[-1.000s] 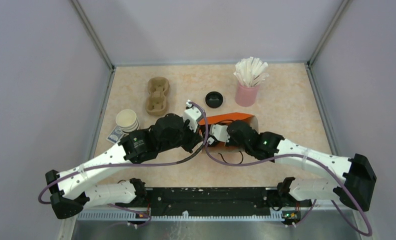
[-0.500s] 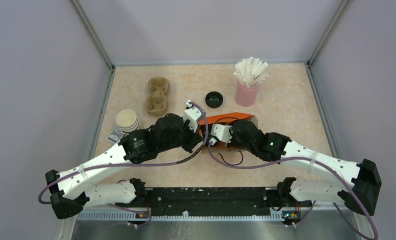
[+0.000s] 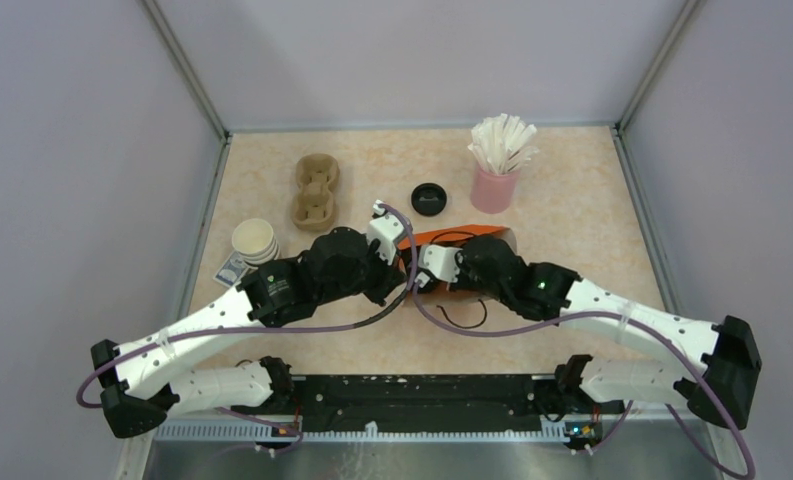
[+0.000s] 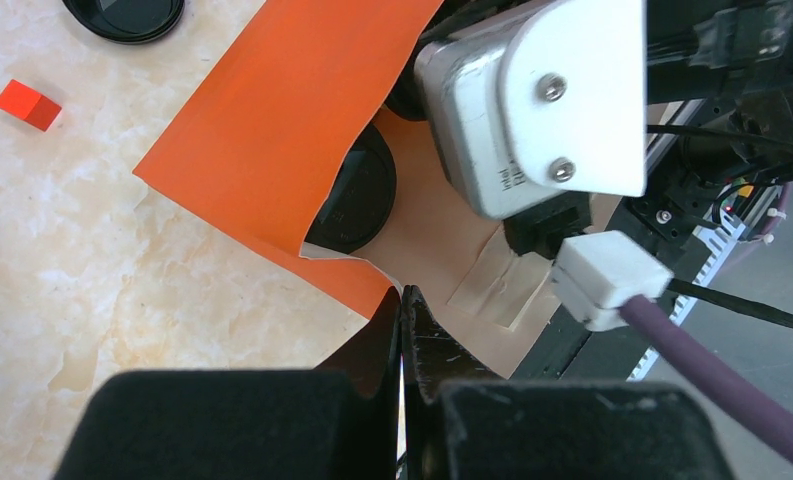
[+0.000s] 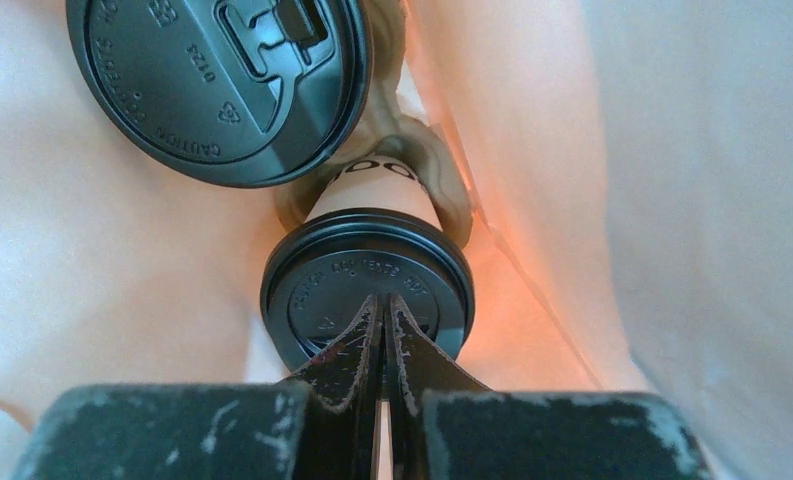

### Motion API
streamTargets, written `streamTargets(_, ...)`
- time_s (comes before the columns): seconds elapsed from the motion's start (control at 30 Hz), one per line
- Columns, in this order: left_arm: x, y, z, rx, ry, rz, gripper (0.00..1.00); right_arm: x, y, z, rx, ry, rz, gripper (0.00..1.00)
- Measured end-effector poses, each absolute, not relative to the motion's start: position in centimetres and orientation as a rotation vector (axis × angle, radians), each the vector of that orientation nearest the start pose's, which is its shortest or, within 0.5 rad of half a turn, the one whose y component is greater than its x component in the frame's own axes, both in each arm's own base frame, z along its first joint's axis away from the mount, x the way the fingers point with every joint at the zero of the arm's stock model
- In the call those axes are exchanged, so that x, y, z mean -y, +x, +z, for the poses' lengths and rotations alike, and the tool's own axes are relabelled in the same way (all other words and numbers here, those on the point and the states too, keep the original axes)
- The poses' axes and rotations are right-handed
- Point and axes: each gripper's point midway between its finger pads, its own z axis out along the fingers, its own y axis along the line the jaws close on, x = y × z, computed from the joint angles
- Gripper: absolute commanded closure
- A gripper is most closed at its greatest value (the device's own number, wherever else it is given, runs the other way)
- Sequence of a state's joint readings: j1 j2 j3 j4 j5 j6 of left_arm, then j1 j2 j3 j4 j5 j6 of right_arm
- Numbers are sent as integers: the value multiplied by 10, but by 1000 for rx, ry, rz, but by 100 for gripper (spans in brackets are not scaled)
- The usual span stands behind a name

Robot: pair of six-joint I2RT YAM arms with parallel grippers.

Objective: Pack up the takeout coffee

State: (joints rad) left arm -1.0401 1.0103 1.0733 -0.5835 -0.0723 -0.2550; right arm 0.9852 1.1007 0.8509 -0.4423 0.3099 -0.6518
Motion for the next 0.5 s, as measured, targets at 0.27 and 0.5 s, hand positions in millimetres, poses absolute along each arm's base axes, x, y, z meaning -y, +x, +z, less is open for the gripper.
streamTargets(0.27,270,164,257,-2029,771,-685,100,-219,224,218,-1587,-1455,-52,100)
streamTargets(0.5,270,167,269,-2017,738,-701,100,-224,212,254,-1544,-1398,62,100)
